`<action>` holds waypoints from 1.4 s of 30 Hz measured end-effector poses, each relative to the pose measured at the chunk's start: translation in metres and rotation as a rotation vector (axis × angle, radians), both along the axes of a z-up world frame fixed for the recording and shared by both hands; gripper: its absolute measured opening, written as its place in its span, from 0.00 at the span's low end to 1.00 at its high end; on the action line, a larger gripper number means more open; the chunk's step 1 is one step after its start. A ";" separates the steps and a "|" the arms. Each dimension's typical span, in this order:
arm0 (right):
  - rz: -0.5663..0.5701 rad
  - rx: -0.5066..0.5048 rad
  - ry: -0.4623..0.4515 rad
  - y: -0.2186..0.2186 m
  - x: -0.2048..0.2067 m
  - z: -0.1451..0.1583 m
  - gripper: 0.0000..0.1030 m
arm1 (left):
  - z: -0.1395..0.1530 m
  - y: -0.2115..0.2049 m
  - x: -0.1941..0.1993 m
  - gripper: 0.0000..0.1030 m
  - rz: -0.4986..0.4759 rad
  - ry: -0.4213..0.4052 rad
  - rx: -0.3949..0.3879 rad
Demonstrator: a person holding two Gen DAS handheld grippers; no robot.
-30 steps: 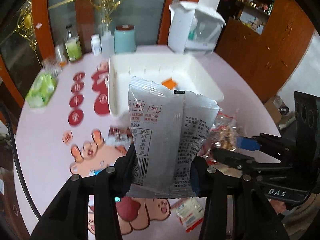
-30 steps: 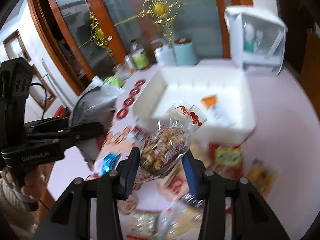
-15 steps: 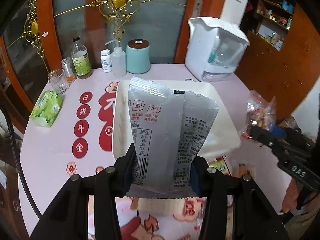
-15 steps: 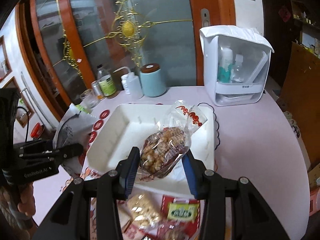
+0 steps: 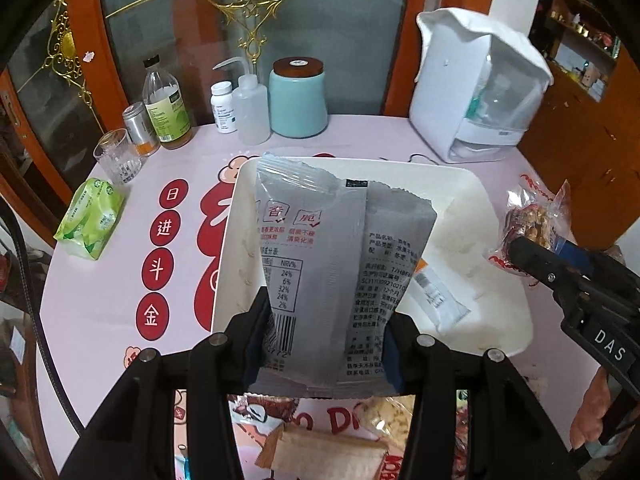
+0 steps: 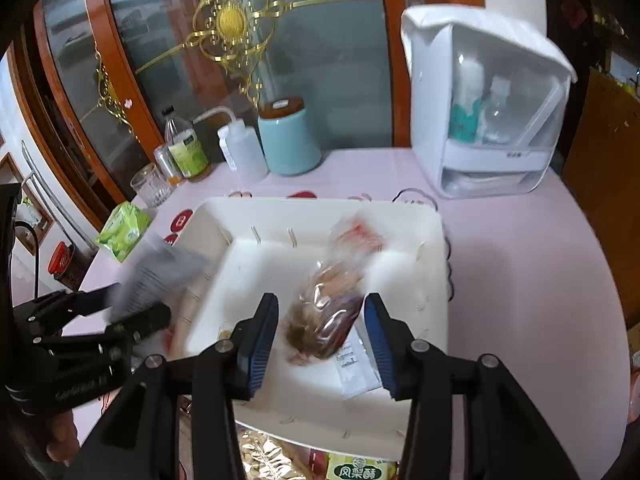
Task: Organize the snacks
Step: 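Lower both packets into the white tray and open both tools, then withdraw both tools from the tray back toward the remaining snacks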
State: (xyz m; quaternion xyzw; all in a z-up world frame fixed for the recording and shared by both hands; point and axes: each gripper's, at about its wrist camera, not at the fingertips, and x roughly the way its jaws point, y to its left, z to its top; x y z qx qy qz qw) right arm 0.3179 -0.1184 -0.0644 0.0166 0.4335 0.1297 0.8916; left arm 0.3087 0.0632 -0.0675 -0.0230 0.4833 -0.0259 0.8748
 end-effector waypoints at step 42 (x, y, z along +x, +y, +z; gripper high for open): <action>0.008 -0.010 -0.053 0.064 -0.179 0.046 0.62 | 0.069 0.113 -0.154 0.89 0.070 -0.142 0.008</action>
